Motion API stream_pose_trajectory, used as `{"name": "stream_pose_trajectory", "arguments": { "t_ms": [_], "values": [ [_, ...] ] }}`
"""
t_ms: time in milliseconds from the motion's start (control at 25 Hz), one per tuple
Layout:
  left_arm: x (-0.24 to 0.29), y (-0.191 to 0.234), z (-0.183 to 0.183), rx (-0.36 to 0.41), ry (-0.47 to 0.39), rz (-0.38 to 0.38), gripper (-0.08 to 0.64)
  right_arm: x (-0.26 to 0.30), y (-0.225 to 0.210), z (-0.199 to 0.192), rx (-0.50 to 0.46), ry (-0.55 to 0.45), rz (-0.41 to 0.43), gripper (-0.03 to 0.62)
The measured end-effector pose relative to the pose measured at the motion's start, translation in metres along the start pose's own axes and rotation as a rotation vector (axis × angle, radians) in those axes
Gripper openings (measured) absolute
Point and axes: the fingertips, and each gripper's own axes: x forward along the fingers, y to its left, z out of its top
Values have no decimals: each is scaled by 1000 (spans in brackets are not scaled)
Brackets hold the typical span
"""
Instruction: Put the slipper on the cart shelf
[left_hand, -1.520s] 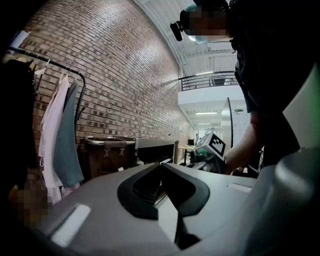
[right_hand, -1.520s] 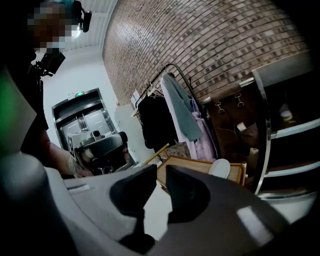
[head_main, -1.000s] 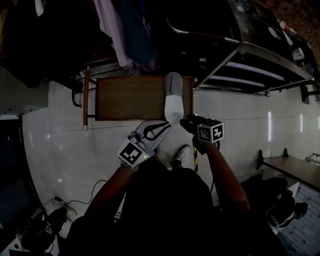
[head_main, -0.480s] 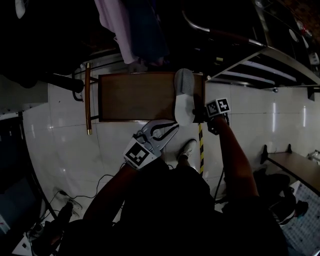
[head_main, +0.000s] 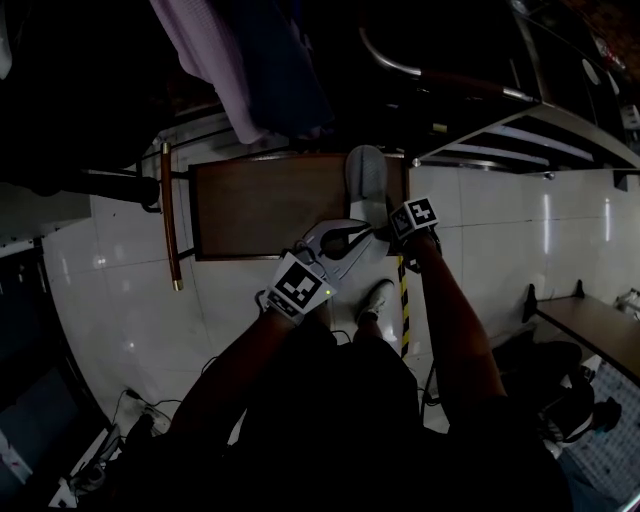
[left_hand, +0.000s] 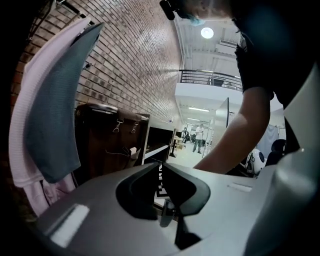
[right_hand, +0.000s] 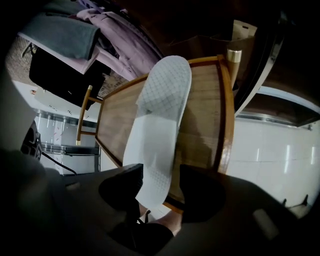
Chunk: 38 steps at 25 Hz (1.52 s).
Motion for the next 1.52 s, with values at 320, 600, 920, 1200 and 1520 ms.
{"name": "stream_pose_trajectory", "arguments": {
  "t_ms": [320,600,920,1200,1520],
  "values": [
    [27,10,-13,0,19,-59,23,29,-4,-8,81,-60,18,218],
    [31,15,-29,-32,45,-60,23,18,9,-6,108,-148,145,133],
    [19,21,-42,-12,66,-40,21,-12,49,-5,48,-279,264,61],
    [2,13,-31,-10,54,-22,17,-69,83,-11,-41,-490,218,60],
    [-27,-26,34,10,-69,-8,11,-195,129,-25,-240,-843,26,60]
  ]
}}
